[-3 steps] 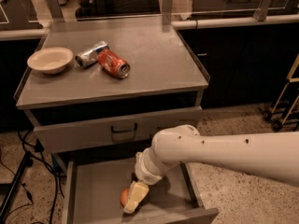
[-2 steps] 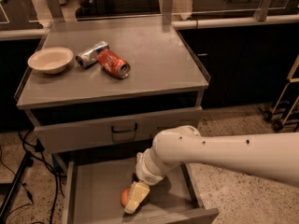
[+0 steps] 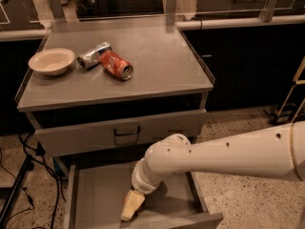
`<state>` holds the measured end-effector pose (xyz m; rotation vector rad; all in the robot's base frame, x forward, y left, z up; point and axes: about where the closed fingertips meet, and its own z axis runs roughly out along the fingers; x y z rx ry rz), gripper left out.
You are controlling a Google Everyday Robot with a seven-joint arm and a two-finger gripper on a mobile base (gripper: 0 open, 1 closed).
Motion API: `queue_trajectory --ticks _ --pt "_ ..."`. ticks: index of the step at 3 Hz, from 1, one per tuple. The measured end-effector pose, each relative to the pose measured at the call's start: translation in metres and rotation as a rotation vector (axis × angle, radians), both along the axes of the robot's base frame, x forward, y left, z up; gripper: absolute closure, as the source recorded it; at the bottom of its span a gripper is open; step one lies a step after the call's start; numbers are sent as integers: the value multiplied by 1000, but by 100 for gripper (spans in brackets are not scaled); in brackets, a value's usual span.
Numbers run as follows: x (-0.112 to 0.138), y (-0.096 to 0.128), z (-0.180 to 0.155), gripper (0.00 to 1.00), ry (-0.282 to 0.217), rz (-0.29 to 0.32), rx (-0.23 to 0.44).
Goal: Pick orange from middle drawer and place on counter
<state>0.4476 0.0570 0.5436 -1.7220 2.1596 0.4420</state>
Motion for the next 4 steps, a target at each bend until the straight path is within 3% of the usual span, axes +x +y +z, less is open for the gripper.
queue_trajectory --ticks 1,3,4 --pt "8 2 -22 0 -1 -22 -37" --pt "5 2 -34 0 23 -29 -27" --pt "15 -4 -62 0 32 -66 -12"
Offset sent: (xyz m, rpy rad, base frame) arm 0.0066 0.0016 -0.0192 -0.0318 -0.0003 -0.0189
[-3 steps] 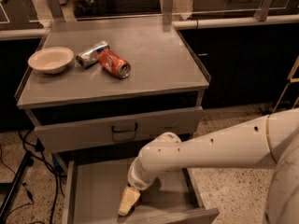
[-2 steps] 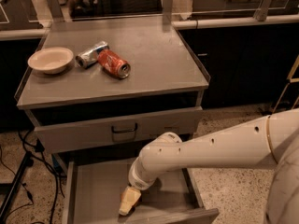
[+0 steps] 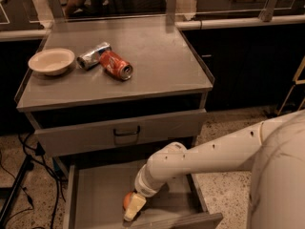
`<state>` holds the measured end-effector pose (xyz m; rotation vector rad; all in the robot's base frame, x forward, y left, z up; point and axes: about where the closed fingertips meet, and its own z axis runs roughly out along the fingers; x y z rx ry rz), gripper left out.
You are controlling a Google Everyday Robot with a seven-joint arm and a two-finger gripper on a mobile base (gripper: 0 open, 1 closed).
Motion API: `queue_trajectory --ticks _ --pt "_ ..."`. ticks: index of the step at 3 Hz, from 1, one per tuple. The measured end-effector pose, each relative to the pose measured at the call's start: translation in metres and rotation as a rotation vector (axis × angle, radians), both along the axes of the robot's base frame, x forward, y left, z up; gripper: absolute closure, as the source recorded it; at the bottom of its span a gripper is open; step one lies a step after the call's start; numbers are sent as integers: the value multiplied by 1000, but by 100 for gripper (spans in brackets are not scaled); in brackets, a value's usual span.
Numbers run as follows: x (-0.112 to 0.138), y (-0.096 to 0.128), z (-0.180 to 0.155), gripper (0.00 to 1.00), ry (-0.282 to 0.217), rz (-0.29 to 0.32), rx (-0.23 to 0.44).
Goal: Pick orange from middle drawer and place on counter
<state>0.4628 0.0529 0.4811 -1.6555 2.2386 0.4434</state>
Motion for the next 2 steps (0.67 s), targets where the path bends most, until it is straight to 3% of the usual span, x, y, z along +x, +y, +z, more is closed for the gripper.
queue_trajectory --ticks 1,2 --pt "16 -5 -28 0 -7 -22 28" --pt "15 -5 -29 0 -6 -21 28"
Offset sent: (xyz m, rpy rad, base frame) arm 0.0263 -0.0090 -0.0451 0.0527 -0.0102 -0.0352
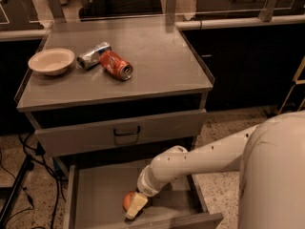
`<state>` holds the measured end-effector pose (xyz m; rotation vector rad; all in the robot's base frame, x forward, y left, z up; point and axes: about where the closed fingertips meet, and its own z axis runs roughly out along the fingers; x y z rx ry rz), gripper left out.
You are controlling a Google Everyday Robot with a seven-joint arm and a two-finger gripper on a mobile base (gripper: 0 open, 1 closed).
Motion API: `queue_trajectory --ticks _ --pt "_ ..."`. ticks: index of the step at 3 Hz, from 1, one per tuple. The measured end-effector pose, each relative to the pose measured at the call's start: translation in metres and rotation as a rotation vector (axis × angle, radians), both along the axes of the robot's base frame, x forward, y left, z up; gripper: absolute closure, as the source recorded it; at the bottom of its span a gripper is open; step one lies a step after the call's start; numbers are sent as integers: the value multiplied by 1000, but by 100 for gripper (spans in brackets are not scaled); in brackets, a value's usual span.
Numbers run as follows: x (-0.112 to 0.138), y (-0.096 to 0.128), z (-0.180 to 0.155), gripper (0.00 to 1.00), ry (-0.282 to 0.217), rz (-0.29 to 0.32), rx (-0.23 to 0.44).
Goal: Pick orange from middle drawer and place on counter
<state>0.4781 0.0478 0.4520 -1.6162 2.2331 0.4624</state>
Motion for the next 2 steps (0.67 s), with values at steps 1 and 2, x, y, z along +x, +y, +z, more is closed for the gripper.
queue_trajectory --ticks 1,2 --pt "-3 3 -2 0 -7 26 -9" --pt "1 12 -18 0 -9 49 -19"
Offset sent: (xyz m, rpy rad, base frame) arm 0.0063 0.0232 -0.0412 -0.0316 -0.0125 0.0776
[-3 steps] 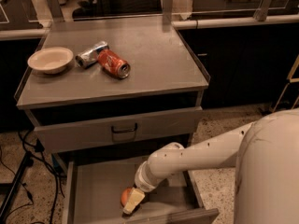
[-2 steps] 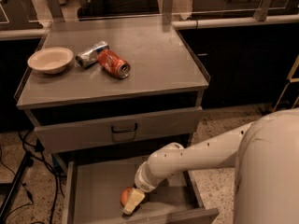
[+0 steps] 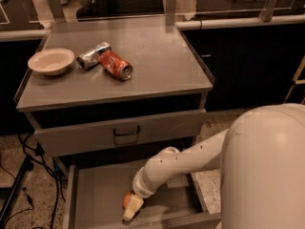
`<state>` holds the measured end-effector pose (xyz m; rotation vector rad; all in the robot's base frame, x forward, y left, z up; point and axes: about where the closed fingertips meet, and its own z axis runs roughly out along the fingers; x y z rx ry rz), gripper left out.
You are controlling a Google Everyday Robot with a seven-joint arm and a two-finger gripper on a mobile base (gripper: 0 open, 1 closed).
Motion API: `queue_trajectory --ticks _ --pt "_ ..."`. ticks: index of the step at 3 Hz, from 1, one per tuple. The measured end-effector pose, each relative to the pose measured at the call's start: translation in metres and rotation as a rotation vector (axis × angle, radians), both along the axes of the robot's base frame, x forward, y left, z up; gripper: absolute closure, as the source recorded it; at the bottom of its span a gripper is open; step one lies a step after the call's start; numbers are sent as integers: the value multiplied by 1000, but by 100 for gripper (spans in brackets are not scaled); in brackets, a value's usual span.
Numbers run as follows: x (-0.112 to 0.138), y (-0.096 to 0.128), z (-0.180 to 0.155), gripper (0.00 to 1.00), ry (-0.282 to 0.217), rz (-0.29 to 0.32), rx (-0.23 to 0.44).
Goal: Pick orange from middle drawer and place on counter
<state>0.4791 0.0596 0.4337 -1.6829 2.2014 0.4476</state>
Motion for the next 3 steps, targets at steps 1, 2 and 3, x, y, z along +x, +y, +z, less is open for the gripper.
queue_trajectory --ticks 1,2,3 --pt "6 8 -12 0 -10 27 -14" --pt "10 11 -23 0 -14 43 -23" --pt "12 8 -35 0 -11 47 -35"
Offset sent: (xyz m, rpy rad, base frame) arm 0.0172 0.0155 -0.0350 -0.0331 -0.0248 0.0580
